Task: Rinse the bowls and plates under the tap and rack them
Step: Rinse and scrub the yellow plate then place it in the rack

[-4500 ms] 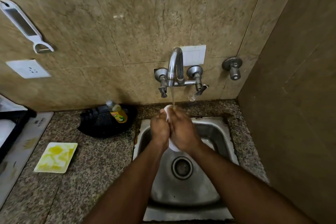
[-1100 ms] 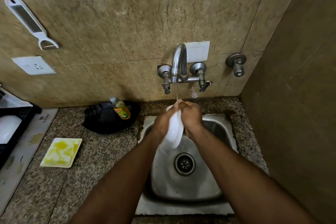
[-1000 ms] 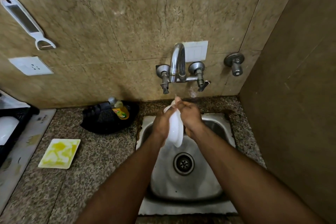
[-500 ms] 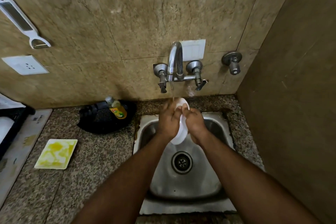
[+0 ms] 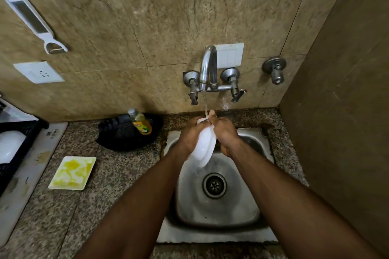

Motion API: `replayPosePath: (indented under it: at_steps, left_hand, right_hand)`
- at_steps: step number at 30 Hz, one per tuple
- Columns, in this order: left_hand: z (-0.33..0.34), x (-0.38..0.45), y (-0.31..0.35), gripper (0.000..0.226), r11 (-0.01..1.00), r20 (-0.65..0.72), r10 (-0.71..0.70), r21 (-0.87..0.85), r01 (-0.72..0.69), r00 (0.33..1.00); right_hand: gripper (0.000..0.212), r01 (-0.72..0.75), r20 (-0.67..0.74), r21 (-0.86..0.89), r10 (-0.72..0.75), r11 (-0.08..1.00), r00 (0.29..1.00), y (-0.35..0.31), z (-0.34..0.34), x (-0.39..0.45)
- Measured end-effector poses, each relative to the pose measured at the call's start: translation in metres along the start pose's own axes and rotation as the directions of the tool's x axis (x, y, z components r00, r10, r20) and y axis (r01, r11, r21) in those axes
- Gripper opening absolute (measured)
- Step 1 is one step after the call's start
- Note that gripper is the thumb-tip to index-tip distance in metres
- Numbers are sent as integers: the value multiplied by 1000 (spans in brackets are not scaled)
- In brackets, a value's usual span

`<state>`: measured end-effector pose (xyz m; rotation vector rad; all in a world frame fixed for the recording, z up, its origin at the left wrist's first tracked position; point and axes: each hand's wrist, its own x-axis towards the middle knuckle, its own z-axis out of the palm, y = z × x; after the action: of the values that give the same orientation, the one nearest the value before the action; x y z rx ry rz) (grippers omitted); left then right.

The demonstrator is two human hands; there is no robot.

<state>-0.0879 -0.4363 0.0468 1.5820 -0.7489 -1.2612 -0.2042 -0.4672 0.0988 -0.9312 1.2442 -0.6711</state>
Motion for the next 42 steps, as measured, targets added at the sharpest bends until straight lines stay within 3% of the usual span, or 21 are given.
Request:
replayPosePath:
  at_steps: [3,6,8,14,18,21,24,28,33,38,42]
  left_hand:
    - [-1,-3,-15,61,994,0,-93,-66,92,996]
    - [-3,-8,-3,57,943,-65,-247,-245,224,967]
    - [-2,-12,12,53,917,-82,-335,-259,304,939]
    - [13,-17,22,52,895,-68,-407,-228,383,911]
    - [13,4,-9,100,952,-141,-305,-41,303,942]
    - [12,-11,-2,100,967,-213,-124,191,166,969]
    - [8,-24,1,95,954,-243,-10,289,83,970]
    - [0,-38,4,67,974,-347,58,226,24,936]
    - [-2,-29,2,80,992,-330,45,126,-3,943]
    - [14,-30,9,55,990,-321,101,125,-64,942]
    - [26,-24,19,48,988,-323,123,127,-85,939]
  right_hand:
    - [41,-56,55,54,53,997,997,2,1,-1]
    - [27,-87,162,105,70,991,984,12,1,-9]
    - [20,-35,207,75,19,997,978,21,2,-14]
    - [24,38,31,96,-41,995,999,14,5,-6]
    - [22,20,-46,133,-14,991,999,-6,0,15]
    - [12,-17,-92,176,34,984,995,-15,0,23]
    - [7,-47,-132,264,85,963,988,-18,3,31]
    - [21,-78,-144,411,149,908,978,-17,1,36]
    - [16,-93,-164,565,222,820,961,-3,-16,34]
    - [38,-40,-289,680,318,732,903,23,-37,36]
    - [48,-26,-286,743,352,669,891,34,-55,38]
